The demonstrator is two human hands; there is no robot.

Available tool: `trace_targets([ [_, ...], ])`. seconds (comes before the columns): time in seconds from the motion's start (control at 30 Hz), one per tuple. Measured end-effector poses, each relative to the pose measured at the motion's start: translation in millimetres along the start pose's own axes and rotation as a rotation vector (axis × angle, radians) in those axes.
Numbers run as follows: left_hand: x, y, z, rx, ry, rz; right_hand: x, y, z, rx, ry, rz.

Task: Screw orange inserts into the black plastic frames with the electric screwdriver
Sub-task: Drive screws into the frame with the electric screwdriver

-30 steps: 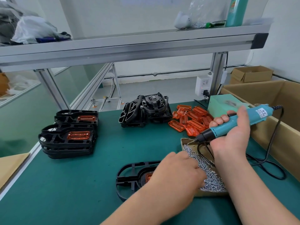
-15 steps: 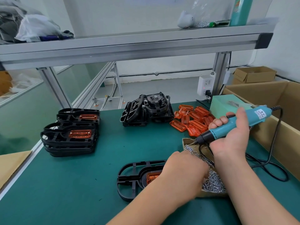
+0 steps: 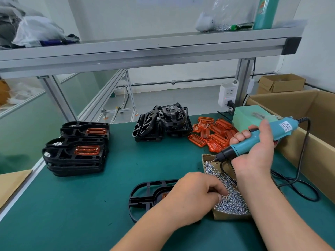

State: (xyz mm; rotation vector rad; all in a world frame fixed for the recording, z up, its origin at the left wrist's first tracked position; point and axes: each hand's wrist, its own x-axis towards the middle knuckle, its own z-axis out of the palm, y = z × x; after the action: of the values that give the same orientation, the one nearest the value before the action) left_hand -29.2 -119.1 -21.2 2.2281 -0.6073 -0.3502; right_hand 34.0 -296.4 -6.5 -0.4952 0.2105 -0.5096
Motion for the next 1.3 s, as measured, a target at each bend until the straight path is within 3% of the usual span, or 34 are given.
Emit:
trace_targets([
  [0.23, 0, -4, -6, -0.335, 0.035, -0.036, 3, 2, -1, -0.003, 0.01, -0.001],
  [0.43, -4, 3, -29, -1.087, -0.05, -0.203, 3, 2, -1, 0.019, 0.007, 0.012],
  [0.6, -14, 5, -48, -1.578, -0.179, -0.169, 2, 2, -1, 0.016, -0.014, 0.021],
  [0.83, -42, -25, -58, -1.513, -0.158, -0.196, -7, 9, 4, -0.022, -0.065, 0.044],
  [1.3, -50, -57, -68, -1.035, 0.183, -0.114, -40, 33, 12, -0.127, -0.272, 0.121],
])
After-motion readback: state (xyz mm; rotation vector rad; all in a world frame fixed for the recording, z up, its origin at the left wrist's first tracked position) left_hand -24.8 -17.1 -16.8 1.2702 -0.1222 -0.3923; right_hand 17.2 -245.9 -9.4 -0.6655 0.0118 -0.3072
